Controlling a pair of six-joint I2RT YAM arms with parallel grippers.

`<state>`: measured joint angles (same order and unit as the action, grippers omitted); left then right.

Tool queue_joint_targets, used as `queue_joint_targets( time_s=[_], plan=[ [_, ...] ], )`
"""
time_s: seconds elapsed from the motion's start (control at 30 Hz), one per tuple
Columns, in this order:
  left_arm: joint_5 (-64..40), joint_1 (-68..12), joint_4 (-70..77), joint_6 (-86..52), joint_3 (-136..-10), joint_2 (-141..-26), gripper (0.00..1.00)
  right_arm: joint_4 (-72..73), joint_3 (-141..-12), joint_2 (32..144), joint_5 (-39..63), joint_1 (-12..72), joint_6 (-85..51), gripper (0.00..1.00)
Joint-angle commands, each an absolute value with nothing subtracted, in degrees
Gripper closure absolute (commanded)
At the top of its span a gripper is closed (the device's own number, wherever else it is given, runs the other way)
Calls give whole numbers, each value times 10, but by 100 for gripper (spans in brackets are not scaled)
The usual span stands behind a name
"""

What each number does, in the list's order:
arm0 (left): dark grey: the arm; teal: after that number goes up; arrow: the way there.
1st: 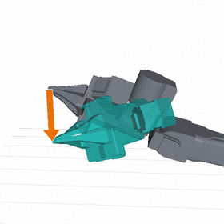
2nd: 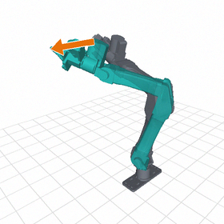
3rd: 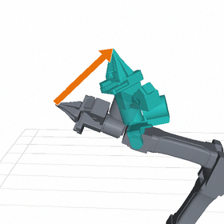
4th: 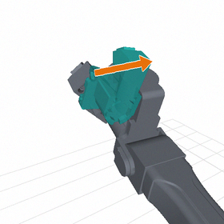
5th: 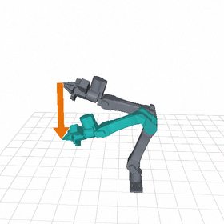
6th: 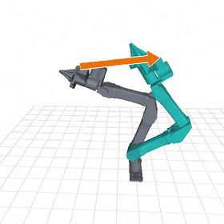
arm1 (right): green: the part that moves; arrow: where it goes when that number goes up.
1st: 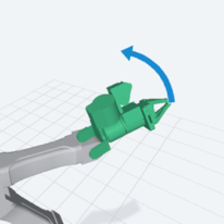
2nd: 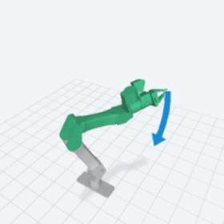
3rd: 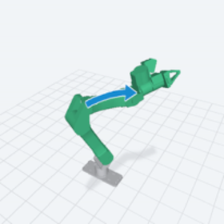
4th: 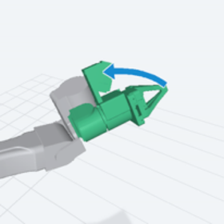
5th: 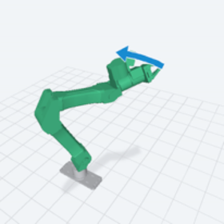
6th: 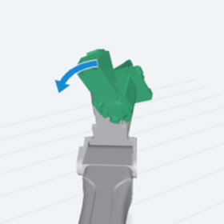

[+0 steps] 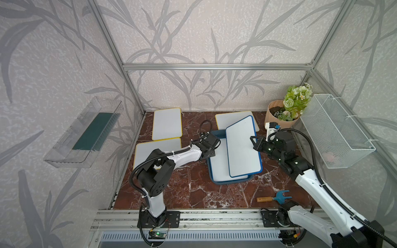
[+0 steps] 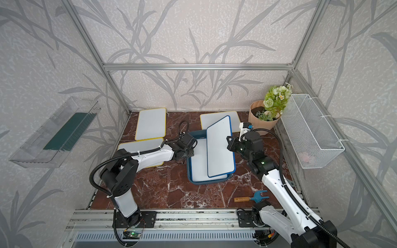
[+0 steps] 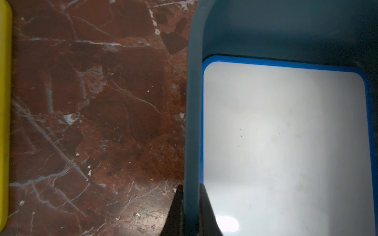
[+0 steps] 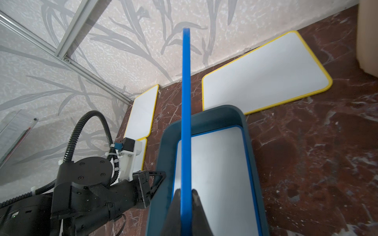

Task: Put the whiteboard into the storage box
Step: Move the storage box to the center of the board.

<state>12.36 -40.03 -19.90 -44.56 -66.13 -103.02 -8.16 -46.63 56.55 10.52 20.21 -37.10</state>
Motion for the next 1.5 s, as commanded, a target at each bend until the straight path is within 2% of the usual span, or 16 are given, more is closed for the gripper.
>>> queue_joint_targets(
  time_s=[0.0, 0.33, 0.83, 1.2, 1.33, 1.4, 1.47],
  plan=[
    [86, -406, -170, -407, -654, -1016, 94, -2, -463, 570, 109, 219, -403, 100],
    [16, -406, -102, -421, -634, -1032, 95, 17, -421, 584, 116, 227, -443, 100],
    [5, -407, -90, -426, -630, -1028, 94, 125, -348, 634, 123, 227, -522, 100],
    [3, -406, -93, -418, -630, -1027, 92, 164, -330, 680, 136, 227, -528, 98],
    [6, -406, -103, -412, -634, -1024, 90, 165, -324, 687, 132, 227, -524, 95],
    [7, -406, -105, -411, -634, -1021, 88, 159, -323, 687, 132, 227, -520, 91],
    [10, -407, -108, -411, -633, -1020, 87, 151, -323, 688, 132, 227, -517, 81]
  ],
)
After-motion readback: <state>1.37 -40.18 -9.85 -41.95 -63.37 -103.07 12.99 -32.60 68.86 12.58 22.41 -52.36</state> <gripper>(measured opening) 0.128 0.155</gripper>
